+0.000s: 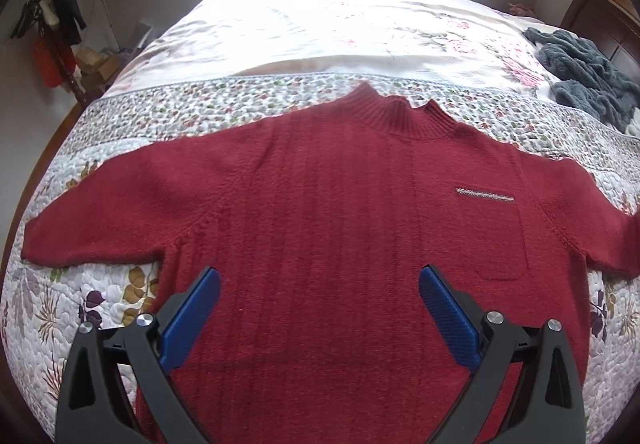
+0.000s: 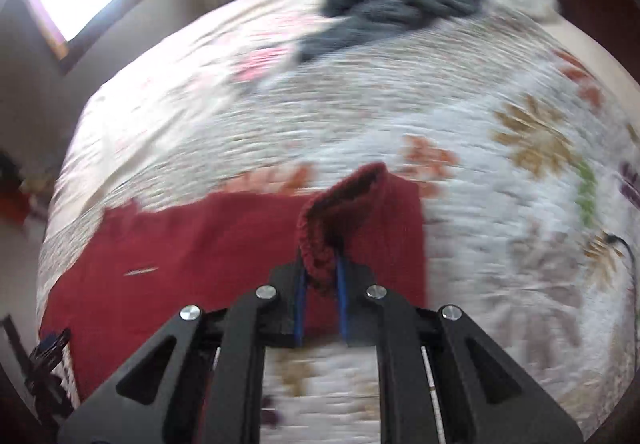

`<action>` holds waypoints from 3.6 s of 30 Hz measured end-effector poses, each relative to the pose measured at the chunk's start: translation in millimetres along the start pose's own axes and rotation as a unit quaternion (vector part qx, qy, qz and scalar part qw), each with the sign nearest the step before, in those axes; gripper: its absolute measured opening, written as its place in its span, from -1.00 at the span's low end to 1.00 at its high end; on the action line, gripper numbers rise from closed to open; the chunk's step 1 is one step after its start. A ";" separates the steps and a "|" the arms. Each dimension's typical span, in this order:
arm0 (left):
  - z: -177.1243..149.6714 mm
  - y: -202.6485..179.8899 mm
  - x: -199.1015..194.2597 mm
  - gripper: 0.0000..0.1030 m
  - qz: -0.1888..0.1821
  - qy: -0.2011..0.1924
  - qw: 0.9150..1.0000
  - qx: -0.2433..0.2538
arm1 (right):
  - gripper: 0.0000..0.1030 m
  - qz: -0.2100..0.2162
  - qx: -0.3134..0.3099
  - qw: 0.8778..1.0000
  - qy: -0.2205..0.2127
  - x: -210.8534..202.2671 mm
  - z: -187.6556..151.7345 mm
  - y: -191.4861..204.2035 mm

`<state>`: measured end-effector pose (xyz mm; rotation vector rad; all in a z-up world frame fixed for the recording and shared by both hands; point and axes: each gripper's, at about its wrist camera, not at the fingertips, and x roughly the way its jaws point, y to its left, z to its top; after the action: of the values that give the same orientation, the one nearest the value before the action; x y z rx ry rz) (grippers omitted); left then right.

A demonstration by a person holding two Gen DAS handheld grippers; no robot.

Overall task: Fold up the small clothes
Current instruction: 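Grasp the cuff of the sleeve nearest the right tool with the right tool, then carry the gripped cuff across the sweater body toward the other sleeve with the right tool, then open the right tool and release the folded sleeve on the sweater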

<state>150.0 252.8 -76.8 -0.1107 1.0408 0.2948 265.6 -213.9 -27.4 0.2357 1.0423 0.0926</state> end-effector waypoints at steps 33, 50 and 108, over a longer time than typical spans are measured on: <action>11.6 -3.3 13.5 0.92 -0.118 0.062 0.991 -0.017 | -0.30 0.174 -0.094 0.973 0.122 84.4 -86.0 191.3; 34.5 -145.1 110.4 0.15 -0.266 0.222 0.935 -0.075 | -0.30 0.106 -0.013 0.992 0.071 35.0 -105.0 57.8; 55.8 12.7 99.0 -0.18 -0.153 0.097 0.983 -0.035 | -0.04 0.070 -0.091 0.980 0.163 142.1 -84.0 194.0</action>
<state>239.2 296.2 -133.4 -0.3646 1.1882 0.0405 271.5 13.7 -141.8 0.1287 1.3336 0.3611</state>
